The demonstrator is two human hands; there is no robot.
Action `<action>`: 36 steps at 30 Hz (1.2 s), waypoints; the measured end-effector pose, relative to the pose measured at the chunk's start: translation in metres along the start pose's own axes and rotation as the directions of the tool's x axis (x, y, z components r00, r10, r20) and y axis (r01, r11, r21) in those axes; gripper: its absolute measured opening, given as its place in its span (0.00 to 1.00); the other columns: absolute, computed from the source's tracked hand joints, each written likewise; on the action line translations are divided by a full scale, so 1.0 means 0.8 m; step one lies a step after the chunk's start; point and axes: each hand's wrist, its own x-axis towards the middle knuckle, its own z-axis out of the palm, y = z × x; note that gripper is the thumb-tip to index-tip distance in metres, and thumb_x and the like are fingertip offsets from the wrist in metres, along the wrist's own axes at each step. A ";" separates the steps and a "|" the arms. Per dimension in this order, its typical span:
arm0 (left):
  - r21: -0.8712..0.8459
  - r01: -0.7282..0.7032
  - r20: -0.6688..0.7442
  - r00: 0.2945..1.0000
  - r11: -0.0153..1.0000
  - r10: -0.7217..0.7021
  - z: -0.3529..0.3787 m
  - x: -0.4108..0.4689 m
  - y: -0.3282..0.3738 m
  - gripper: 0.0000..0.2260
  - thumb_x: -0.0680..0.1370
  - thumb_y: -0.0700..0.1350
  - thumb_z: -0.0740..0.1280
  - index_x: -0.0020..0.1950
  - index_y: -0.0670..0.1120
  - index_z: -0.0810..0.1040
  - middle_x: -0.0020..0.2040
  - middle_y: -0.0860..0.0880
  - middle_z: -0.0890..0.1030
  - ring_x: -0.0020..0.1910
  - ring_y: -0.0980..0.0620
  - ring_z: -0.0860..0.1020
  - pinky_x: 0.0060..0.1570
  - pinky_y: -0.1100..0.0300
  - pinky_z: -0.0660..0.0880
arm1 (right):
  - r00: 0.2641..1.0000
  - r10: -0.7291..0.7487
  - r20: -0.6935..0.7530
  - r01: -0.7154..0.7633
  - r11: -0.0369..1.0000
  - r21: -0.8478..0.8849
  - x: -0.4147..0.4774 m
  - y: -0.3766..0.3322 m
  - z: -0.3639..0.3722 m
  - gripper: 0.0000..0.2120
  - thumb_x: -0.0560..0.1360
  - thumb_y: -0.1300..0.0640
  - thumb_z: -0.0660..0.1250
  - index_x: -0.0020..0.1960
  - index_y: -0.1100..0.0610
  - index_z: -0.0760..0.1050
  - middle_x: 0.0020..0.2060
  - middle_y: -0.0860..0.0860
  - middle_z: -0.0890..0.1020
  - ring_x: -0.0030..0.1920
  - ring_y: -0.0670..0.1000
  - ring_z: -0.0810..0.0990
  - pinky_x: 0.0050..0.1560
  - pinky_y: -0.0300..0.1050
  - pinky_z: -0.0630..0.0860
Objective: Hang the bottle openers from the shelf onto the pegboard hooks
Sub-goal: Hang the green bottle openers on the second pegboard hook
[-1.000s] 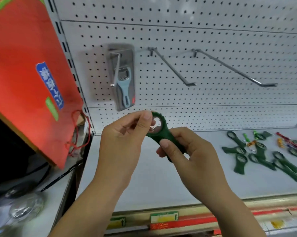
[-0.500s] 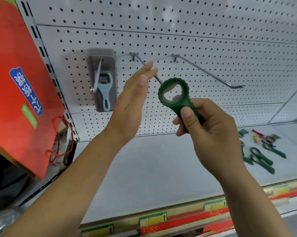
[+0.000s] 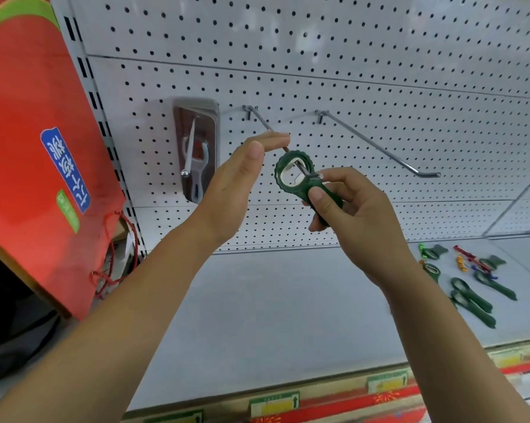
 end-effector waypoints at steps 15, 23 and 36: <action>-0.034 0.039 -0.182 0.982 0.999 -0.045 -0.008 0.020 -0.006 0.06 0.78 0.47 0.71 0.45 0.46 0.84 0.60 0.56 0.84 0.63 0.57 0.80 0.69 0.44 0.71 | 0.950 -0.303 -0.075 0.297 0.952 -0.076 -0.028 -0.014 -0.005 0.17 0.79 0.66 0.67 0.65 0.52 0.77 0.61 0.43 0.82 0.65 0.48 0.79 0.65 0.48 0.76; 0.076 0.181 -0.412 0.901 0.980 -0.135 -0.006 0.057 -0.020 0.07 0.80 0.51 0.69 0.44 0.50 0.83 0.41 0.55 0.84 0.39 0.60 0.78 0.42 0.65 0.76 | 0.930 -0.367 -0.029 0.365 0.929 -0.069 -0.035 -0.021 0.008 0.17 0.79 0.66 0.67 0.65 0.53 0.77 0.62 0.44 0.82 0.66 0.49 0.78 0.67 0.50 0.75; 0.070 0.361 -0.452 0.843 0.930 -0.294 -0.018 0.123 -0.053 0.09 0.81 0.47 0.66 0.44 0.46 0.81 0.42 0.48 0.85 0.44 0.50 0.86 0.49 0.53 0.83 | 0.948 -0.315 0.036 0.317 0.943 -0.096 -0.040 -0.010 -0.003 0.21 0.80 0.64 0.67 0.71 0.51 0.73 0.66 0.41 0.79 0.69 0.46 0.75 0.71 0.50 0.71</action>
